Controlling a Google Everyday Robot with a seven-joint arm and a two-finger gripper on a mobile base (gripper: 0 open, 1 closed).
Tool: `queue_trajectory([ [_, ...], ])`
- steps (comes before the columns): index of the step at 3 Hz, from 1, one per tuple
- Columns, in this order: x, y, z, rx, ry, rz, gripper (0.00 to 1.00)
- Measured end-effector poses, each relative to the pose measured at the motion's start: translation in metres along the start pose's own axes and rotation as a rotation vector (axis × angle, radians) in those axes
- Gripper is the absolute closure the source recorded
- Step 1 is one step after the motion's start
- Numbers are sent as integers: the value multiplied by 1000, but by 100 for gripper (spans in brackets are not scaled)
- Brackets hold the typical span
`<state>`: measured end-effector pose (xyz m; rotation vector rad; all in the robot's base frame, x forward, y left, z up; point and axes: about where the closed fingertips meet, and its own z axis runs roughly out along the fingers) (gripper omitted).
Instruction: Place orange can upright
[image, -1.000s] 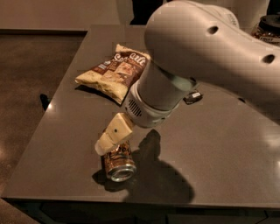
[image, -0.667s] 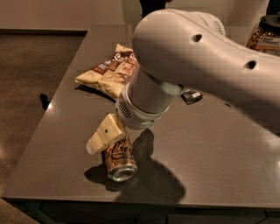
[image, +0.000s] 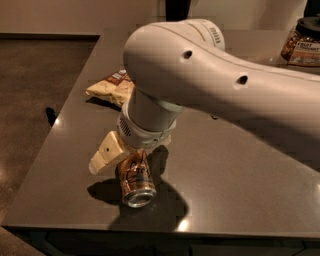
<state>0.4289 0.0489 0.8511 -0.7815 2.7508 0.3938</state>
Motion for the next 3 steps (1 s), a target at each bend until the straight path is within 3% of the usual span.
queue_trajectory([
  [1, 0, 2, 3, 26, 9, 4, 25],
  [2, 1, 10, -6, 115, 28, -61, 56],
  [3, 0, 12, -18, 175, 34, -127, 79],
])
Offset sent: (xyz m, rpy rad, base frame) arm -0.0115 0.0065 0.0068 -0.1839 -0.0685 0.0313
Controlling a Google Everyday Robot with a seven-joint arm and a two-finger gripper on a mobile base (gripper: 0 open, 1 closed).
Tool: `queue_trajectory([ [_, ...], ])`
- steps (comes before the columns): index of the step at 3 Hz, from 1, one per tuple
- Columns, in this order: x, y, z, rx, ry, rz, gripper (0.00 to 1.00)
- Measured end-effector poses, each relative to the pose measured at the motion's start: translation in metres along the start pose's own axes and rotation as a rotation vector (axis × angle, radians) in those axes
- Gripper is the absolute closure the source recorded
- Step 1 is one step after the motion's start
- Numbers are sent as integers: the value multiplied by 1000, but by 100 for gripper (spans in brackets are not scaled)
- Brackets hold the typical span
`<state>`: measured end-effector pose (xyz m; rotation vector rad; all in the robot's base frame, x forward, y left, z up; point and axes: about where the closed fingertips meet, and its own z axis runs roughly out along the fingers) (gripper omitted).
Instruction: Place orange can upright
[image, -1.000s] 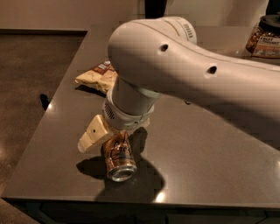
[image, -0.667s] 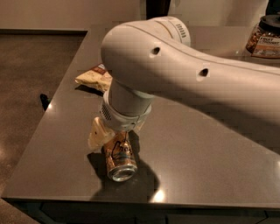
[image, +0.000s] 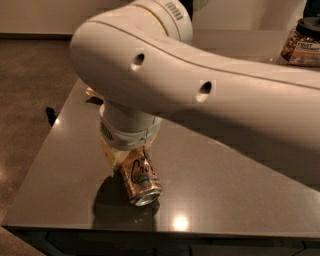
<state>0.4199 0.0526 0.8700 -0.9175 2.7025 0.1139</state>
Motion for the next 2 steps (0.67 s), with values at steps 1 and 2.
queue_trajectory([
  [1, -13, -16, -14, -23, -42, -32, 99],
  [2, -27, -43, -25, -92, -116, -88, 100],
])
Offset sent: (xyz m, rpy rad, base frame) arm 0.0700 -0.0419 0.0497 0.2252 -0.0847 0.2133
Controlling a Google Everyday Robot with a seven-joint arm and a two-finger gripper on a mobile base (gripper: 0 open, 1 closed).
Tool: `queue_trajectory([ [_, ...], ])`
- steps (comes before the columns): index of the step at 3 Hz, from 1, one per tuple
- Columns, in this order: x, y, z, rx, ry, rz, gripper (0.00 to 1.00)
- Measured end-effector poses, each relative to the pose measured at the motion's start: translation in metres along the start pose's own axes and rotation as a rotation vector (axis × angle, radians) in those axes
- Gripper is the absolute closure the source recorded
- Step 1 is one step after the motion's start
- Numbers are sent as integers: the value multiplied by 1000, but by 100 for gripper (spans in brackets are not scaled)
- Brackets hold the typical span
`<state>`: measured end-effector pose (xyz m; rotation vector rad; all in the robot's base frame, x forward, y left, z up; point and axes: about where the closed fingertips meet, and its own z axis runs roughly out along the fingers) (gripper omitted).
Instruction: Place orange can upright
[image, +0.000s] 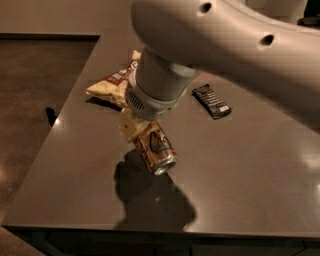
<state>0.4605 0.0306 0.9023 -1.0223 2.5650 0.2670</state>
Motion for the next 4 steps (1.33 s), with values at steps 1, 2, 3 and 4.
queue_trajectory([
  [1, -11, -18, -17, -41, -99, -56, 100],
  [2, -15, -27, -32, -71, -203, -102, 100],
  [3, -20, -43, -51, -131, -421, -102, 100],
  [4, -22, -55, -64, -192, -567, -96, 100],
])
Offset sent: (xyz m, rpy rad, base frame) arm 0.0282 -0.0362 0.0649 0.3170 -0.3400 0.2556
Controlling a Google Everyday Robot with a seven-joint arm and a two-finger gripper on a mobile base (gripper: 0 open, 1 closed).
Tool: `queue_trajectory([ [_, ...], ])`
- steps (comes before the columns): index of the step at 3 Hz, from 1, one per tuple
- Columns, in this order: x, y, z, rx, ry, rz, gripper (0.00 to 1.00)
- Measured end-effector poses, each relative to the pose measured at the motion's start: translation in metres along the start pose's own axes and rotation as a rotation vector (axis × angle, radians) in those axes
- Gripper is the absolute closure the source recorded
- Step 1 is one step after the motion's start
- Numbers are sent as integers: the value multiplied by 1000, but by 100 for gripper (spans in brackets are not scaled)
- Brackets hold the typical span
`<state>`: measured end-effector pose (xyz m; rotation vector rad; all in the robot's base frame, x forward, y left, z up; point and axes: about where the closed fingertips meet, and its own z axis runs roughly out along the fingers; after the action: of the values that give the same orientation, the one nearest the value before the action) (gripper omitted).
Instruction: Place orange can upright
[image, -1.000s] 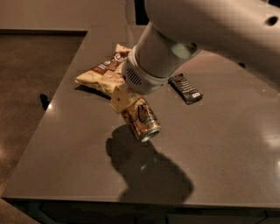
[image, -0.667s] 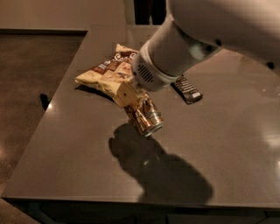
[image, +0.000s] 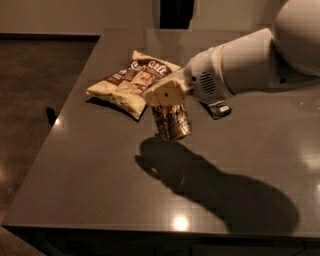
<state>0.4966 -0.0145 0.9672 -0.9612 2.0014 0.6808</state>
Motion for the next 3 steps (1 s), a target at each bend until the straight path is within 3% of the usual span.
queue_trajectory([
  [1, -11, -6, -12, -60, -164, -10, 100],
  [2, -14, -5, -24, -97, -286, -75, 100],
  [3, -5, -5, -37, -84, -404, -161, 100],
])
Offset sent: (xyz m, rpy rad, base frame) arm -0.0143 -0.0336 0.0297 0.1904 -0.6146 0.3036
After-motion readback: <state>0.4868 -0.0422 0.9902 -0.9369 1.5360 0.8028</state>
